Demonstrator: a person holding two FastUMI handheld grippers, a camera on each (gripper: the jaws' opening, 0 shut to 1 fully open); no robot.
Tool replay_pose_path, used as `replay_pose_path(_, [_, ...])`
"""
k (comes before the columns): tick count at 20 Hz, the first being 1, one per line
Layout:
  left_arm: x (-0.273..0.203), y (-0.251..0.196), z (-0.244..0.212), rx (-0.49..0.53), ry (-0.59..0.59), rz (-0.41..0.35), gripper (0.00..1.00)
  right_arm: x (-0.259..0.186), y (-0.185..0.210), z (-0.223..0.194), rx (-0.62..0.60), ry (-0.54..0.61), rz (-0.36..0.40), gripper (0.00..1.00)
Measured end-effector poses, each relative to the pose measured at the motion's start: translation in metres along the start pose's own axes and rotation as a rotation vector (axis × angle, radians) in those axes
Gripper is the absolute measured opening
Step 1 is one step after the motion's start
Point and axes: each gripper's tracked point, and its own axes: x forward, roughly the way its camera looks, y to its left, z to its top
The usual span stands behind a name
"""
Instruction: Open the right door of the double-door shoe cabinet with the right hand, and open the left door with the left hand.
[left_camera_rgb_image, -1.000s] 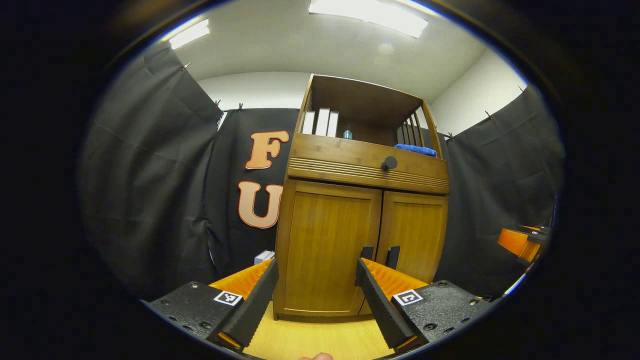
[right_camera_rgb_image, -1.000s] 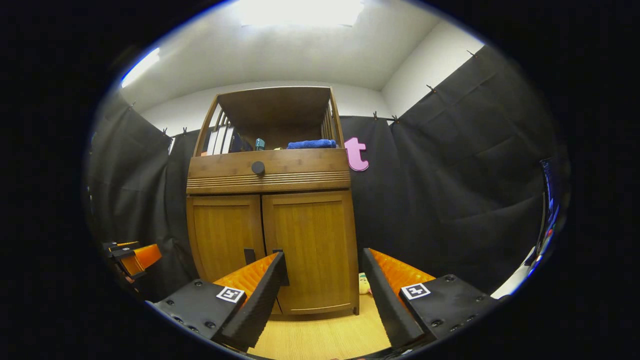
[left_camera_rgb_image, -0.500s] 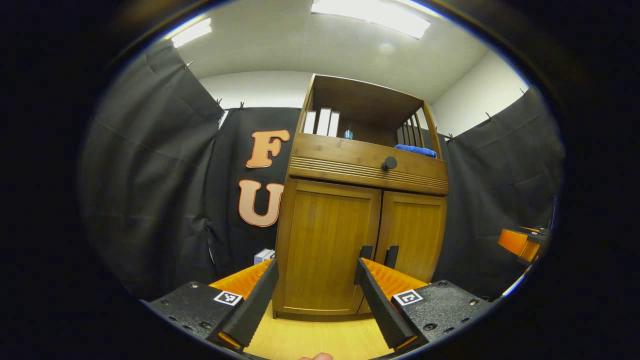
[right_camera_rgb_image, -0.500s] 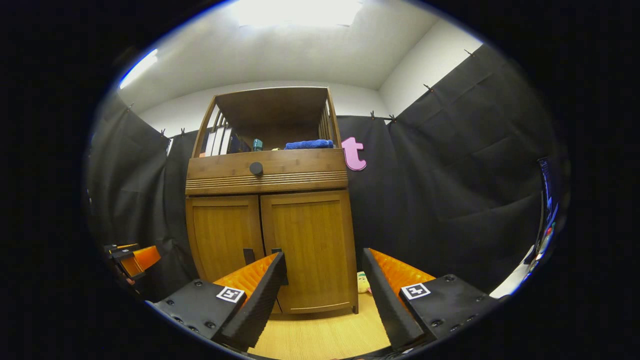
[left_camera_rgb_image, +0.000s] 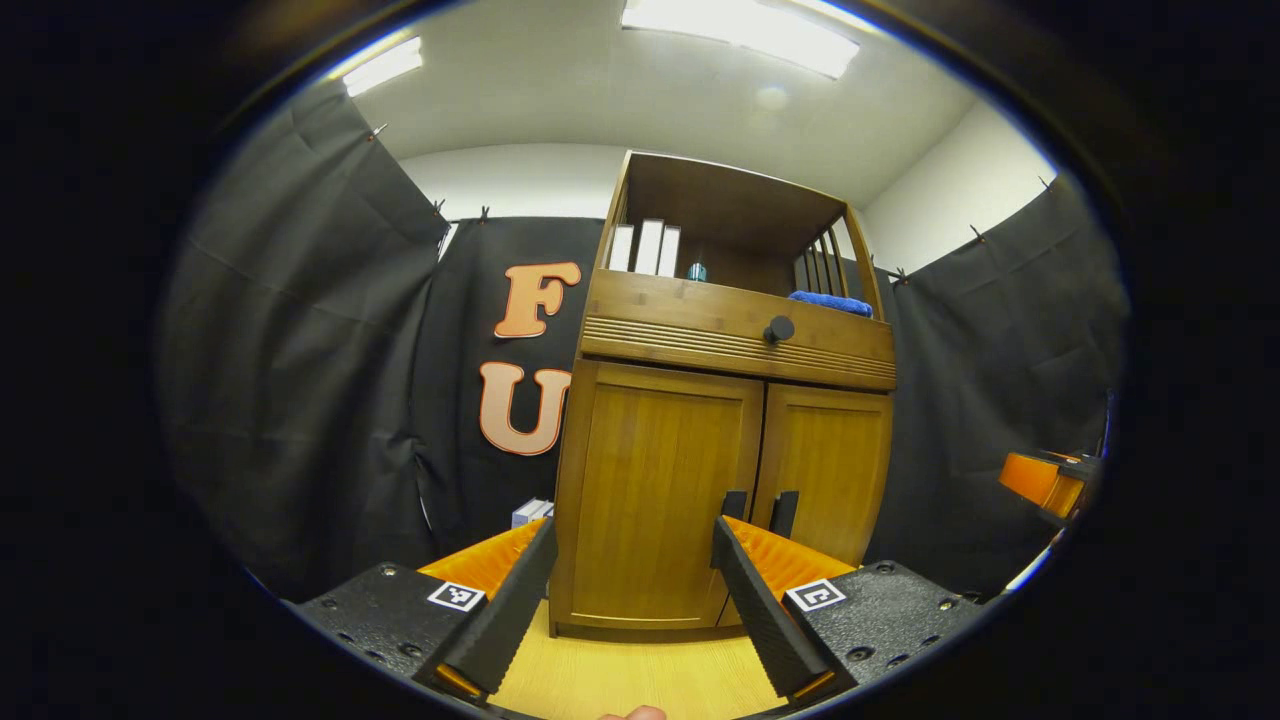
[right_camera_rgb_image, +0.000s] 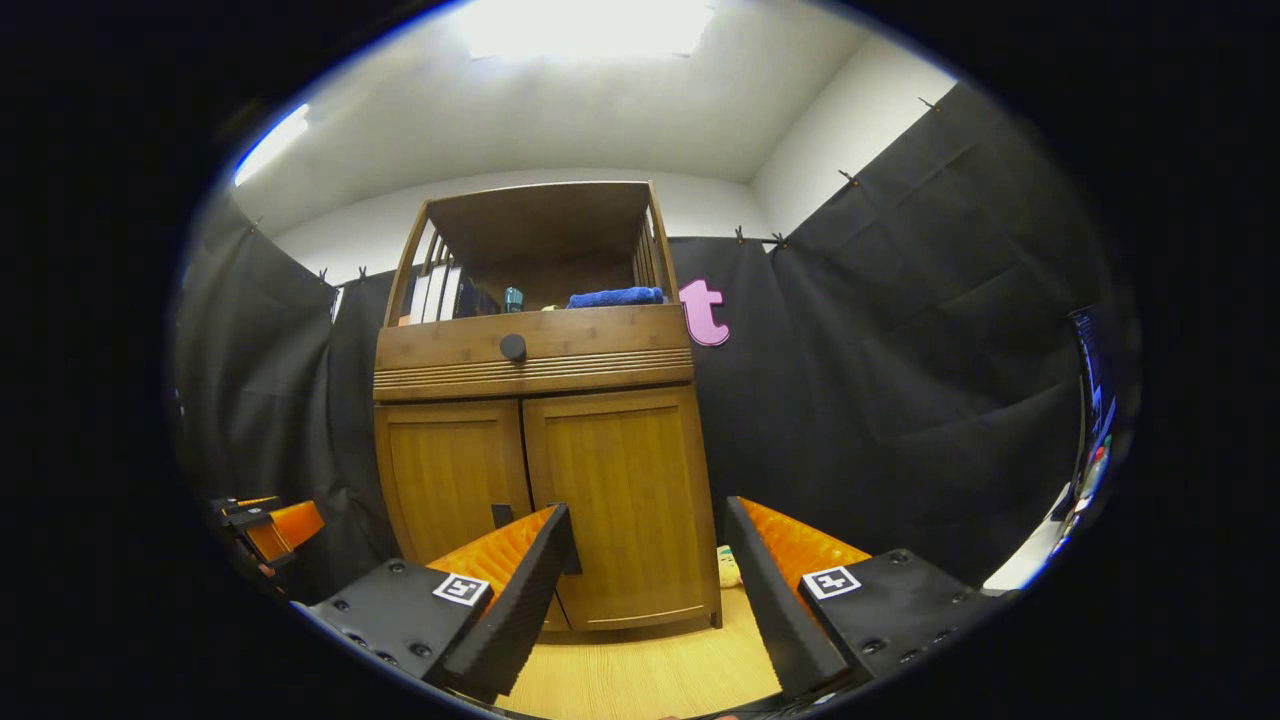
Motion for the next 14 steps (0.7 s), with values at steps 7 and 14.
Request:
replay_pose_path(7, [-0.003,0.001,-0.001,-0.002,-0.003,0.008,0.94,0.022,-0.004,-0.007,0.012,0.019,0.000,0.98])
replay_pose_path(14, [-0.016,0.015,0.002,0.023,-0.026,0.108,0.95,0.098,0.027,-0.032,0.026,0.043,0.126,0.98])
